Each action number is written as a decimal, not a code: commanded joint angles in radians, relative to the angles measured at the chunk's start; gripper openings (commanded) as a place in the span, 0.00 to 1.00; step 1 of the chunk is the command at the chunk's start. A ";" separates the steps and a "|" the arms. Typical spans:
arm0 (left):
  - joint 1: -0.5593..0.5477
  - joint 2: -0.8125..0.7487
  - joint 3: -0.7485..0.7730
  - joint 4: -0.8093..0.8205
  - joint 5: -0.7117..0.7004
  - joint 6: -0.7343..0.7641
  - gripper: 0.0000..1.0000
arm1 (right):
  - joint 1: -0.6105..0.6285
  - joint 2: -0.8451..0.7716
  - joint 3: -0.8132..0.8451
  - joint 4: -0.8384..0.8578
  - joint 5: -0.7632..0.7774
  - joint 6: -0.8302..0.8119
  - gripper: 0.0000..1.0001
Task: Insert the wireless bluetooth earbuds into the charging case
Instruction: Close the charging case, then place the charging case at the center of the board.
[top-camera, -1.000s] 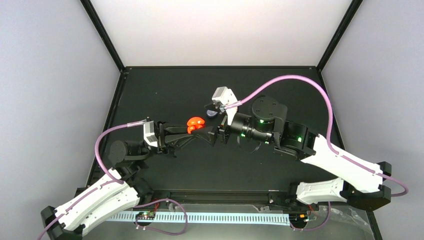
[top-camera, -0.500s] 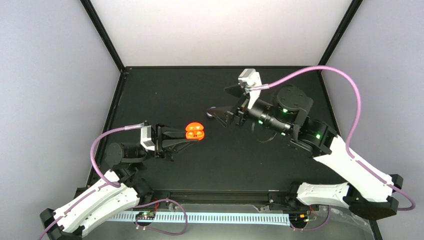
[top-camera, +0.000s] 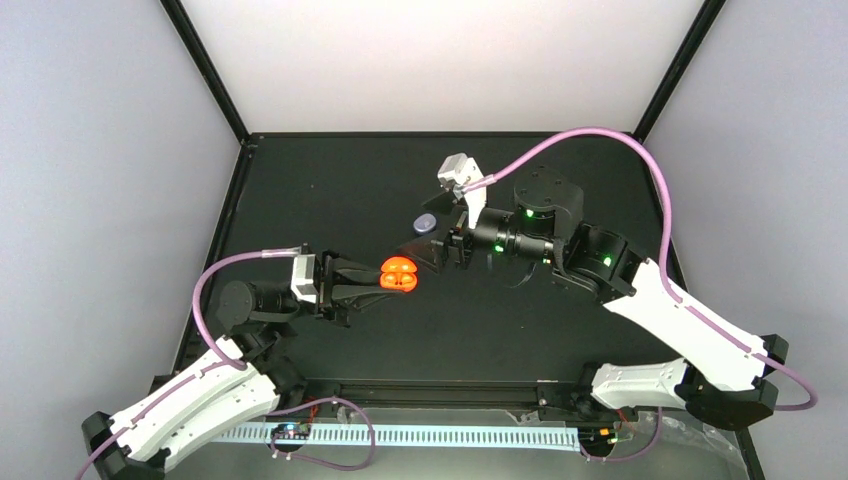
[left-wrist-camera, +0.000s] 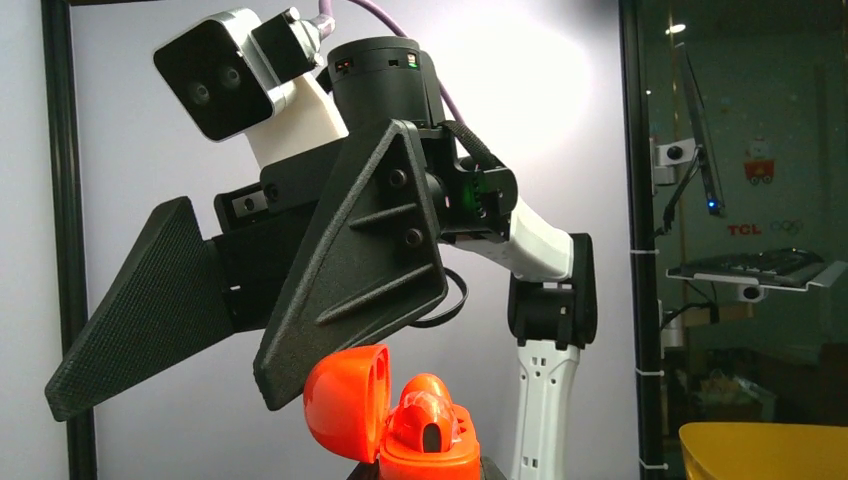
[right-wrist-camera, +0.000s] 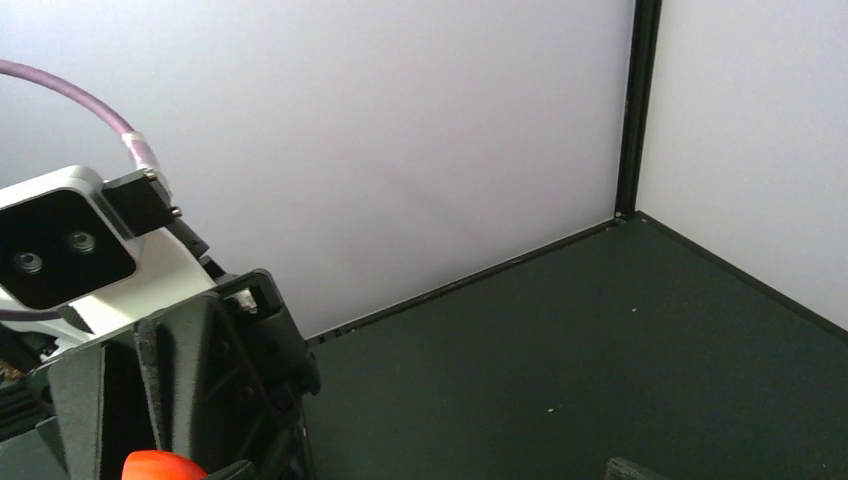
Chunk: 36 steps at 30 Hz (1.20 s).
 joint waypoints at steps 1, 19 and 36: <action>-0.002 0.007 0.042 0.014 0.012 -0.007 0.01 | -0.005 -0.001 0.031 -0.013 -0.102 -0.016 0.90; -0.001 0.013 0.042 0.003 -0.043 0.010 0.02 | -0.006 -0.019 0.013 -0.030 -0.074 -0.022 0.90; 0.116 0.718 0.249 -0.611 -0.288 -0.196 0.02 | -0.177 -0.297 -0.614 0.087 0.481 0.257 0.90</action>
